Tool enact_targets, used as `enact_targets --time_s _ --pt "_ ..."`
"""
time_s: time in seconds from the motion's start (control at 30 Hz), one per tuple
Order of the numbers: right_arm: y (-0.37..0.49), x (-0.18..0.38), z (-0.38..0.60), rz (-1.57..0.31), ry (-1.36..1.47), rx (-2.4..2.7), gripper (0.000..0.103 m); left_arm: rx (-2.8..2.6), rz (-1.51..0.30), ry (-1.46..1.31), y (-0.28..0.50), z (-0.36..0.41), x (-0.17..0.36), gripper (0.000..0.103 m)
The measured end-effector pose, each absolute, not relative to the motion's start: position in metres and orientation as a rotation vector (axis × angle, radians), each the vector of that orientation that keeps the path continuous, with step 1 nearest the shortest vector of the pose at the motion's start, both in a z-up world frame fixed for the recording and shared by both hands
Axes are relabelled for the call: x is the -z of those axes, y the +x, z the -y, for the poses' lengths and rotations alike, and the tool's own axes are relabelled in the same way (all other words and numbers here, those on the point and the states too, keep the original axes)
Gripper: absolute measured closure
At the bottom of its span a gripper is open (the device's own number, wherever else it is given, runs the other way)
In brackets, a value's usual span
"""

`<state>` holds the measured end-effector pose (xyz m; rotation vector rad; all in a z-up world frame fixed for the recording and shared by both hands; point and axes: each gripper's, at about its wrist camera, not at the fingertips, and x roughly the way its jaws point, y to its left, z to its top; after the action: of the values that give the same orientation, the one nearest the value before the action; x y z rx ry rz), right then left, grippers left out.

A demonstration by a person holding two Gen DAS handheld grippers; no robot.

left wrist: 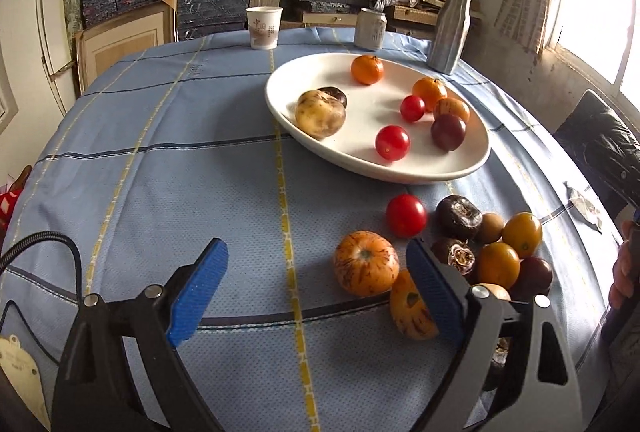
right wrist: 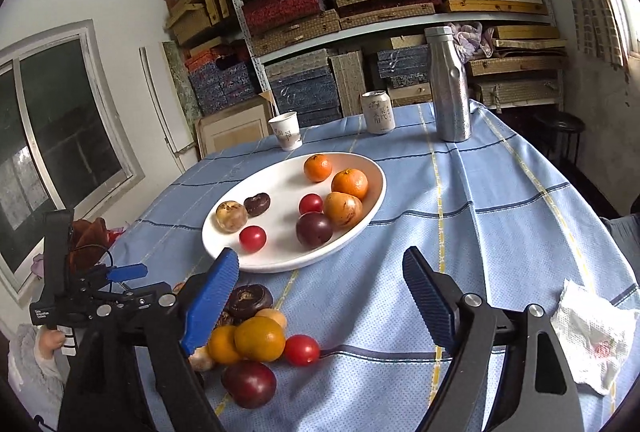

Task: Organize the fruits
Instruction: 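Grasp the large orange-brown round fruit with the left tool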

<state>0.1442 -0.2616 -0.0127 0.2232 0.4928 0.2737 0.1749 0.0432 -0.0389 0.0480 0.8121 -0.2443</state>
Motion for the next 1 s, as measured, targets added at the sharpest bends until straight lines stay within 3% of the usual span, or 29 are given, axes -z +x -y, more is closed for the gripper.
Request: enact_targets --time_s 0.13,0.27,0.53,0.8,0.83,0.93,1.0 --pt "0.14 0.011 0.262 -0.479 0.223 -0.279 0.018 0.223 -0.833 0.086 0.179 -0.037 0.046 0.014" --pt "0.14 0.011 0.262 -0.484 0.223 -0.278 0.018 0.181 -0.826 0.09 0.182 -0.043 0.045 0.007" --pt "0.139 0.011 0.264 -0.479 0.233 -0.283 0.018 0.011 -0.755 0.0 0.174 -0.095 0.028 0.007" --pt "0.14 0.012 0.266 -0.48 0.243 -0.281 0.018 0.11 -0.757 0.166 0.158 -0.058 0.042 0.008" --pt "0.14 0.011 0.266 -0.48 0.243 -0.282 0.018 0.126 -0.763 0.177 0.158 -0.054 0.043 0.011" --pt "0.139 0.012 0.265 -0.478 0.235 -0.285 0.018 0.167 -0.81 0.166 0.165 -0.052 0.05 0.044" --pt "0.139 0.012 0.265 -0.478 0.235 -0.283 0.018 0.174 -0.838 0.14 0.17 -0.055 0.053 0.048"
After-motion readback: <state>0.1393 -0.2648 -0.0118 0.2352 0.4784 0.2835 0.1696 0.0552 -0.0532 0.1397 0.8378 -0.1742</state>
